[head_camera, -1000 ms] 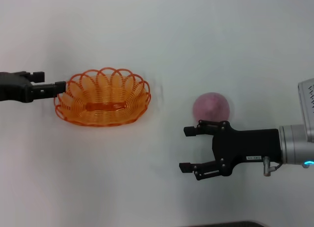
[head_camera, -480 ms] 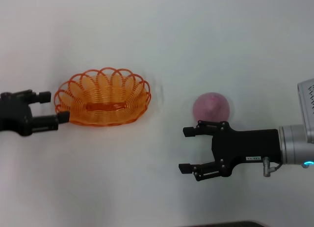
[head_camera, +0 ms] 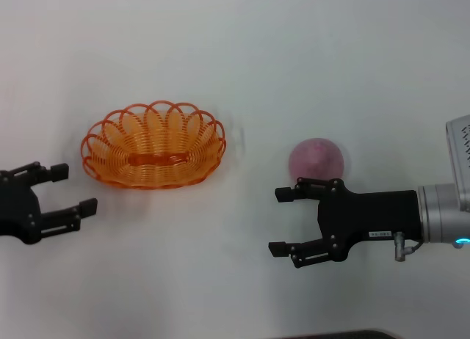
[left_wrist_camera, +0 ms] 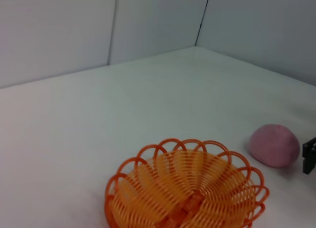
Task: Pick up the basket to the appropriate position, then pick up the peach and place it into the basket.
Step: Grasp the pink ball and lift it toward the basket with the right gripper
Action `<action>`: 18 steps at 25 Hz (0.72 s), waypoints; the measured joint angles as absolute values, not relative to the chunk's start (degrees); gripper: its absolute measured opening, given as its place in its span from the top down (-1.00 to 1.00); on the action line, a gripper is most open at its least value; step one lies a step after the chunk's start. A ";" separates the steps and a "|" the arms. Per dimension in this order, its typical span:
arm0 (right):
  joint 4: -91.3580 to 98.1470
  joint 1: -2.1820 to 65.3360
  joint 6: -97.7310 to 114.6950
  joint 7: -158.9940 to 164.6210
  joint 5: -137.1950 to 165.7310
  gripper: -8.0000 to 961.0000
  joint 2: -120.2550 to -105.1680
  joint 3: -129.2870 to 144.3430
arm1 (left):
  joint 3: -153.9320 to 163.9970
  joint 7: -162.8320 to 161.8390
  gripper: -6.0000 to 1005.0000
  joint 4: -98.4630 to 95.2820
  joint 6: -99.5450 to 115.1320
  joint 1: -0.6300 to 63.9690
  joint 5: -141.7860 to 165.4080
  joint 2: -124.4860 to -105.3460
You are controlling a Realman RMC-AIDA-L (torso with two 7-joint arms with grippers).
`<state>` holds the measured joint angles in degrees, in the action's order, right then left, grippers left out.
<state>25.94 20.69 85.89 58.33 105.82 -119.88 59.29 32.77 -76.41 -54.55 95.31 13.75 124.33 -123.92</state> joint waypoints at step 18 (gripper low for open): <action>28.56 18.32 87.99 57.89 106.18 -0.95 -118.82 57.36 | 30.90 -71.25 -0.62 -49.69 94.56 11.97 125.40 -123.93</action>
